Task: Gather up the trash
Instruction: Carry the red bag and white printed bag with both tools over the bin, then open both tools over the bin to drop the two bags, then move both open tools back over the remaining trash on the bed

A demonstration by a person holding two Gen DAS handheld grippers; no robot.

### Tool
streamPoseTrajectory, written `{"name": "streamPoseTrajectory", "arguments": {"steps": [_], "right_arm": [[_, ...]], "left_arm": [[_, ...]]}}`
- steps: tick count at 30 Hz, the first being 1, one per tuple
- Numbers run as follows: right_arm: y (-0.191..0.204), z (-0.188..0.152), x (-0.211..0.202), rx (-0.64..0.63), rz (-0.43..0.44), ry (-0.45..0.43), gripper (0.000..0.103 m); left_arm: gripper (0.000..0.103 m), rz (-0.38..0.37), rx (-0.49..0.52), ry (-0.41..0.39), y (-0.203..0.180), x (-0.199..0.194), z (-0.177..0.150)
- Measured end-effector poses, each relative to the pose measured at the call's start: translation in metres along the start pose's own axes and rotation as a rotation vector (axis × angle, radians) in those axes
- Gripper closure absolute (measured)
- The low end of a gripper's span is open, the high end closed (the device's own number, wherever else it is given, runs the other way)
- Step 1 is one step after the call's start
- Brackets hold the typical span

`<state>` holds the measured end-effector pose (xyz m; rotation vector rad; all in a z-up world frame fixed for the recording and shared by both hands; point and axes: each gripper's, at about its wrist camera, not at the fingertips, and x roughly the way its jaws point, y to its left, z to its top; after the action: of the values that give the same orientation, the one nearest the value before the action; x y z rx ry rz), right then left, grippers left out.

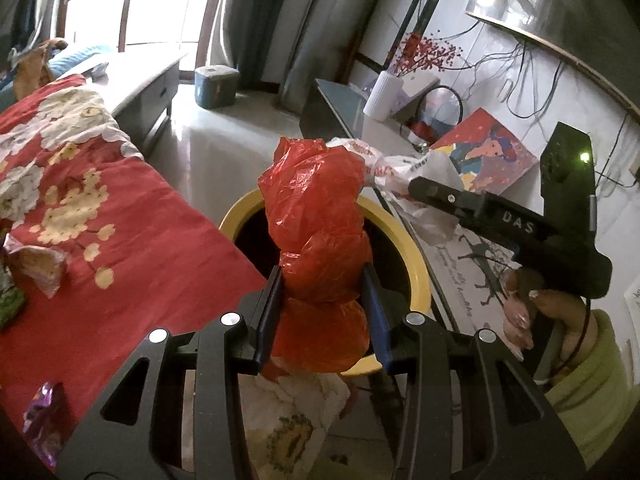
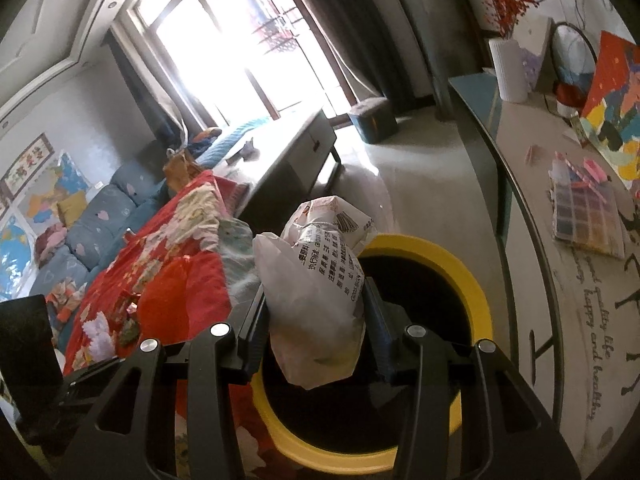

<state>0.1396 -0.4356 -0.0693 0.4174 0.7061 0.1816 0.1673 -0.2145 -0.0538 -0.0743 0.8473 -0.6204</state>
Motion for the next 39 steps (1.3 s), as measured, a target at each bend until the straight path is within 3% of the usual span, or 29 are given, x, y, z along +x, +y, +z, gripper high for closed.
{"name": "streamPoseTrajectory", "arguments": {"steps": [3, 6, 8, 10, 13, 19, 39], "right_arm": [[-0.007, 0.000, 0.005, 0.018, 0.003, 0.020, 0.058], [-0.012, -0.002, 0.008, 0.037, 0.002, 0.026, 0.046], [-0.015, -0.002, 0.008, 0.049, 0.000, 0.026, 0.041], [-0.018, -0.003, 0.009, 0.052, -0.008, 0.025, 0.038], [-0.021, -0.004, 0.009, 0.064, -0.012, 0.020, 0.035], [-0.017, -0.002, 0.006, 0.057, -0.019, -0.006, 0.027], [0.021, 0.001, -0.006, -0.021, 0.004, -0.045, 0.021]], "left_arm": [[0.071, -0.001, 0.002, 0.008, -0.001, 0.009, 0.004], [0.067, -0.008, 0.008, 0.012, -0.002, 0.017, 0.007], [0.060, -0.015, -0.001, 0.010, -0.001, 0.021, 0.008], [0.045, -0.016, -0.008, 0.008, 0.000, 0.022, 0.007], [0.031, -0.016, -0.015, 0.003, 0.001, 0.021, 0.007], [0.015, -0.016, -0.021, -0.028, 0.002, 0.013, 0.009], [0.012, 0.053, -0.087, -0.151, 0.026, -0.038, 0.009]]}}
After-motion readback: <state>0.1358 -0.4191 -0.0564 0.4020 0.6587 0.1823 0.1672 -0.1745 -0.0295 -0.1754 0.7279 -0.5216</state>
